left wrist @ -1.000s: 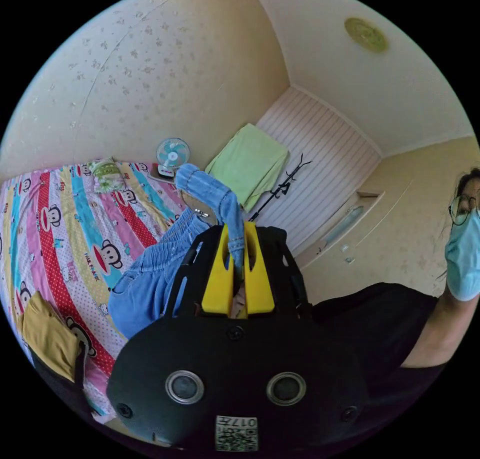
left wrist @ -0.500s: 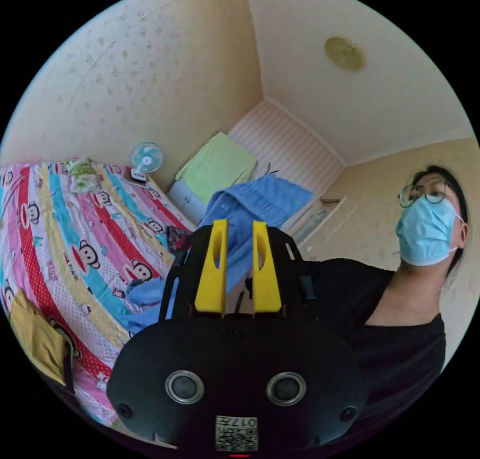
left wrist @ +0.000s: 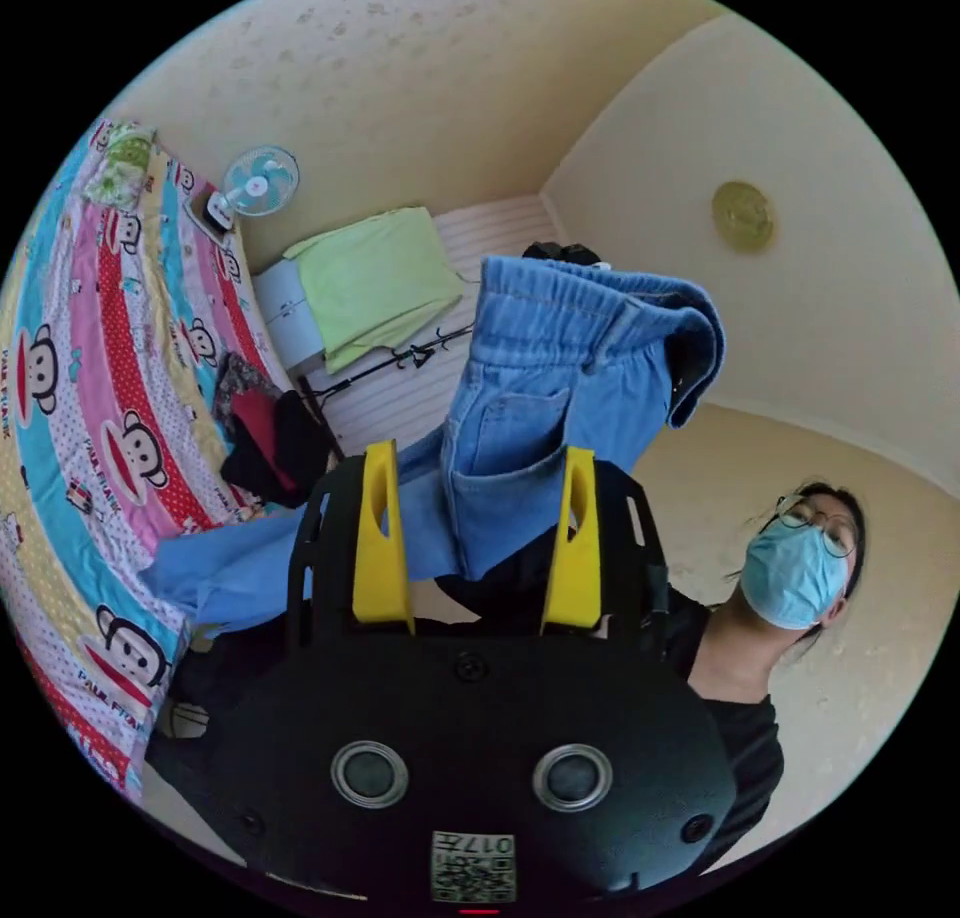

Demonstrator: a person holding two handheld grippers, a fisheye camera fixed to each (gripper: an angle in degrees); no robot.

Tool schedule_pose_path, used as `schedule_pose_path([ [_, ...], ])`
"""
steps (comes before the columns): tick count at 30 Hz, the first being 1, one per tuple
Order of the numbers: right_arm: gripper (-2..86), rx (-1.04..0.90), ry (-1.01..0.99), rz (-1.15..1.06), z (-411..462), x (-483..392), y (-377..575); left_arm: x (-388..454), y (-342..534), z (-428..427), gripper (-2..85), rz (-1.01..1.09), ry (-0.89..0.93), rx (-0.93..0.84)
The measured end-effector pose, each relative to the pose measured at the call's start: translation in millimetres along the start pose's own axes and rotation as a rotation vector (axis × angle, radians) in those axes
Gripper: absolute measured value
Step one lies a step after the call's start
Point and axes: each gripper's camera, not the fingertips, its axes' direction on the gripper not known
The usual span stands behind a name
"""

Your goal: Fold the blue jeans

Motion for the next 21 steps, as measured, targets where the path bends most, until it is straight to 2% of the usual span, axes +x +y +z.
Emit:
schedule_pose_path([
  [1,0.8,-0.017,0.009,0.017,2.6,3.1,-1.5,-0.5,0.8,-1.5,14.5,0.010,0.061,0.018],
  [3,0.9,-0.059,0.043,0.030,5.3,-2.3,-10.1,11.8,8.6,-16.2,3.7,0.091,0.397,0.118],
  [5,0.9,-0.111,0.114,0.055,8.7,-18.7,-26.8,47.0,20.5,-40.7,2.4,0.182,0.459,0.207],
  [7,0.9,-0.276,0.282,0.111,27.4,-50.4,-55.9,112.2,36.6,-72.1,1.5,0.348,0.334,0.258],
  [8,0.9,-0.340,0.337,0.124,34.1,-58.2,-63.2,166.4,52.1,-91.1,1.2,0.478,0.216,0.298],
  [10,0.8,-0.579,0.600,0.116,64.4,-88.2,-87.2,251.9,80.9,-110.7,0.8,0.676,0.049,0.359],
  [12,0.8,-0.683,0.833,0.092,88.9,-100.0,-103.1,357.3,114.5,-115.3,0.4,0.836,-0.196,0.436],
  [15,0.8,-0.690,1.123,0.122,111.3,-86.3,-134.9,460.9,123.2,-95.6,0.1,0.989,-0.318,0.434],
  [17,0.8,-0.680,1.206,0.177,98.7,-63.2,-164.7,510.3,106.5,-83.4,0.2,1.006,-0.443,0.451],
  [19,1.0,-0.710,1.330,0.273,44.8,-15.5,-209.5,542.3,65.1,-77.4,0.5,0.971,-0.540,0.429],
  [21,1.3,-0.704,1.449,0.384,-25.7,29.5,-240.4,547.0,-23.8,-91.1,1.1,0.761,-0.622,0.429],
])
